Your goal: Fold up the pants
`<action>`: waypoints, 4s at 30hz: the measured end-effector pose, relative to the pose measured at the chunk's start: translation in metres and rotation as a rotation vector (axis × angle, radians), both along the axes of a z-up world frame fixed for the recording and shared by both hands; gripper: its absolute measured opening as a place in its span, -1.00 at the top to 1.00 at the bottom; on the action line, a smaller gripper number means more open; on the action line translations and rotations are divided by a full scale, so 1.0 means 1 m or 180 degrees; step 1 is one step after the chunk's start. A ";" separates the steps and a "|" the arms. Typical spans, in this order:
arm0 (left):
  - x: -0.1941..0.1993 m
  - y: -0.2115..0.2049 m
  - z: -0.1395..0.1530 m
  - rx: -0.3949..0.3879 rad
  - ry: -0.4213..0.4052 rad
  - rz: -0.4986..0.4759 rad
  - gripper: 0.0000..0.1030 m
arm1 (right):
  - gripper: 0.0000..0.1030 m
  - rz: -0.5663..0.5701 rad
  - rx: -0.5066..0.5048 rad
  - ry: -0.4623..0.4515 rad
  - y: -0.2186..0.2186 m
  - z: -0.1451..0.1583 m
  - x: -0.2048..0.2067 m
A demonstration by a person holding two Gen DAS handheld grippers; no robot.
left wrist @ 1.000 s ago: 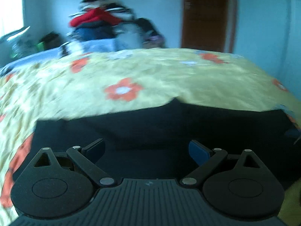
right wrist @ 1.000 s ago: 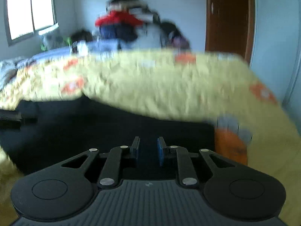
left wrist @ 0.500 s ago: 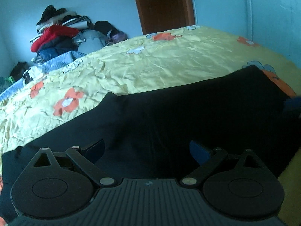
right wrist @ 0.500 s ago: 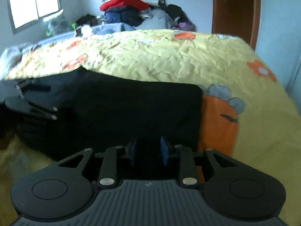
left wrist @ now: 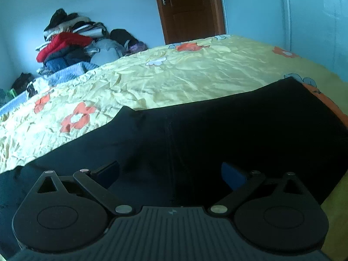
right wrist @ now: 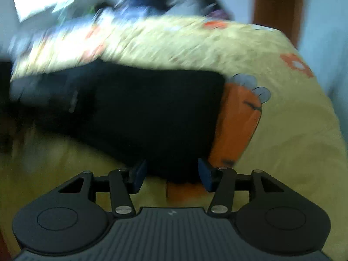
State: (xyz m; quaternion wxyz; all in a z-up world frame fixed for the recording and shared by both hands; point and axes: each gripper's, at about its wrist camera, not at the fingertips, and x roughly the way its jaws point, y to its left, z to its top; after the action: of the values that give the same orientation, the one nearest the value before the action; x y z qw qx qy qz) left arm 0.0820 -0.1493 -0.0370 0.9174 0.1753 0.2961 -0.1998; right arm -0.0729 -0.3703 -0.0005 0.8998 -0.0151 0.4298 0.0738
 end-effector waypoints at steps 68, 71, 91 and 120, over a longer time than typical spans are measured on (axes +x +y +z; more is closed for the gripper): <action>-0.001 0.316 0.060 -0.1163 0.0273 0.2108 -0.95 | -1.00 0.1724 -0.0745 -0.1001 0.352 -0.010 0.099; -0.001 0.327 0.053 -0.1444 0.0587 0.2038 -0.94 | -1.00 0.2078 -0.1444 -0.1209 0.380 -0.022 0.088; 0.033 0.333 0.005 -0.3216 0.1720 0.1779 -0.96 | -1.00 0.1919 -0.1271 -0.1483 0.382 -0.013 0.103; 0.034 0.340 -0.006 -0.3496 0.1597 0.1477 -0.87 | 0.64 0.1904 -0.0533 -0.1329 0.389 0.001 0.144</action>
State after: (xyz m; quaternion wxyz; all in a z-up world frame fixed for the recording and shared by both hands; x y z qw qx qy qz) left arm 0.1158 0.1903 -0.0427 0.7958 -0.4403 0.3864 -0.1536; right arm 0.0711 0.0190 0.0003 0.9023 -0.2283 0.2183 0.2933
